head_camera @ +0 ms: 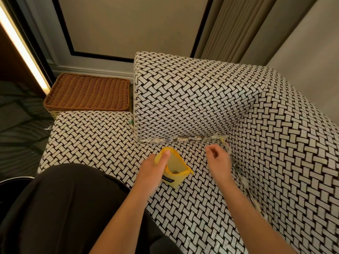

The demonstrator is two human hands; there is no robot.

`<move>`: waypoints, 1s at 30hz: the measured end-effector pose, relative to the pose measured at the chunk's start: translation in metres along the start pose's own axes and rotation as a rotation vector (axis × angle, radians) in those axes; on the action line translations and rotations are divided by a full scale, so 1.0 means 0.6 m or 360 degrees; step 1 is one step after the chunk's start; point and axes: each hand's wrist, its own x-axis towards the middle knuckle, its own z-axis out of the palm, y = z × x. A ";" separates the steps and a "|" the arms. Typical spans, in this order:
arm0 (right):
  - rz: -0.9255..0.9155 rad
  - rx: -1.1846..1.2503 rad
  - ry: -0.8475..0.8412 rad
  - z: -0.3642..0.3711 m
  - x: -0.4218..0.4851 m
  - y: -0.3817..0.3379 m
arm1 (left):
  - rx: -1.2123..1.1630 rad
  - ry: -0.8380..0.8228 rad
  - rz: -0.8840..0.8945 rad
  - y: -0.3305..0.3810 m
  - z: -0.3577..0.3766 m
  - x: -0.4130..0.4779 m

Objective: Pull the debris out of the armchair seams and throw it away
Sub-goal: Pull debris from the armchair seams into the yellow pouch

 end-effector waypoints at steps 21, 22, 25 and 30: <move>0.0696 -0.0681 -0.0444 -0.029 0.180 0.063 | 0.0053 -0.0002 0.0059 -0.004 0.002 0.009; 0.0700 -0.0695 -0.0432 -0.027 0.182 0.063 | 0.0059 -0.0001 0.0061 -0.004 0.003 0.010; 0.0716 -0.0707 -0.0371 -0.023 0.184 0.063 | 0.0095 0.0005 0.0058 -0.010 0.004 0.016; 0.0673 -0.0784 -0.0322 -0.019 0.181 0.068 | 0.0123 -0.0018 0.0037 -0.014 0.004 0.021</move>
